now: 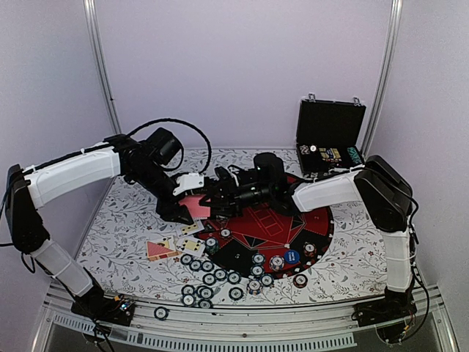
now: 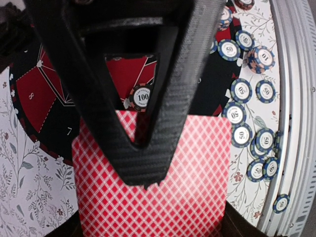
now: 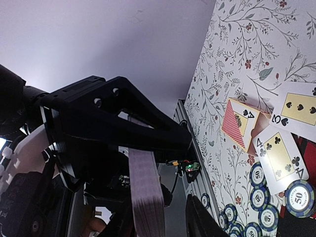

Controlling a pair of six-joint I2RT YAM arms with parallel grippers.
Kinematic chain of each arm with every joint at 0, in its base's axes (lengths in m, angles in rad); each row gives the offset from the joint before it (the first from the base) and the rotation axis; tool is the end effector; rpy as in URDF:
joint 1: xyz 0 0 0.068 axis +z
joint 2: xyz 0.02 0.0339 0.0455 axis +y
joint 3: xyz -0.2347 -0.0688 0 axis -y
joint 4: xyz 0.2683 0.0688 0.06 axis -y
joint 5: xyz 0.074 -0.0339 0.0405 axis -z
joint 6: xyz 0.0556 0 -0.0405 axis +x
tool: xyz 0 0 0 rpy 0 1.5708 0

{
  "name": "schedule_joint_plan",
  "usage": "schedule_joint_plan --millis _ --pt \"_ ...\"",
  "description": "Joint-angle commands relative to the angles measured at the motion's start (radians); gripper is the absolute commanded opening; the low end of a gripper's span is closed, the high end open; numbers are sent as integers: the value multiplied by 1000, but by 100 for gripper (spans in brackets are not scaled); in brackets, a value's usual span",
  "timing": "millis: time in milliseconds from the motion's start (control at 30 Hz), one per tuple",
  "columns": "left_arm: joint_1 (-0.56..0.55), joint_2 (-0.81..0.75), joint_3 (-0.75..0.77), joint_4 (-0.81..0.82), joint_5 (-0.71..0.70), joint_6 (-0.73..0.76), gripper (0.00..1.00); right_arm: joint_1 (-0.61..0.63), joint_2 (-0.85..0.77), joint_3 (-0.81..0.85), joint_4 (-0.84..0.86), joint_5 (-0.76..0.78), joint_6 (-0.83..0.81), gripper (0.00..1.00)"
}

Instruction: Distribute texas hold em gaming equipment

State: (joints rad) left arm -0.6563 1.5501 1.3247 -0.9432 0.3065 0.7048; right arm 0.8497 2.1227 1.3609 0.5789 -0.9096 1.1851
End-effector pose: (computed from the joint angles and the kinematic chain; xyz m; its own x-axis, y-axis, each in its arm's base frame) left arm 0.2590 -0.2206 0.2298 -0.1178 0.8704 -0.4781 0.9868 0.1567 0.0421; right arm 0.2872 0.3932 0.1519 -0.9472 -0.2159 -0.2369 -0.2550 0.0598 0.9651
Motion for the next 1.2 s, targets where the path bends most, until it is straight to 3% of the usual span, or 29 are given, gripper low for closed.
schedule_joint_plan --millis 0,200,433,500,633,800,1167 --pt "12 -31 -15 13 20 -11 44 -16 -57 -29 -14 11 -18 33" --pt "17 -24 -20 7 18 -15 43 -18 -71 -45 -13 8 -19 29" --pt "18 -9 -19 7 2 -23 43 -13 -70 -29 -6 -8 -15 52" --pt "18 -2 -17 7 1 -24 43 -7 -68 -20 -7 -8 -15 54" --pt "20 5 -5 4 6 -28 43 -1 -40 7 -13 -19 -9 48" --pt "20 7 -2 -3 5 -27 42 2 -15 22 -14 -23 0 33" --pt "32 11 2 -16 7 -24 39 -17 -52 -25 -48 -13 -32 15"
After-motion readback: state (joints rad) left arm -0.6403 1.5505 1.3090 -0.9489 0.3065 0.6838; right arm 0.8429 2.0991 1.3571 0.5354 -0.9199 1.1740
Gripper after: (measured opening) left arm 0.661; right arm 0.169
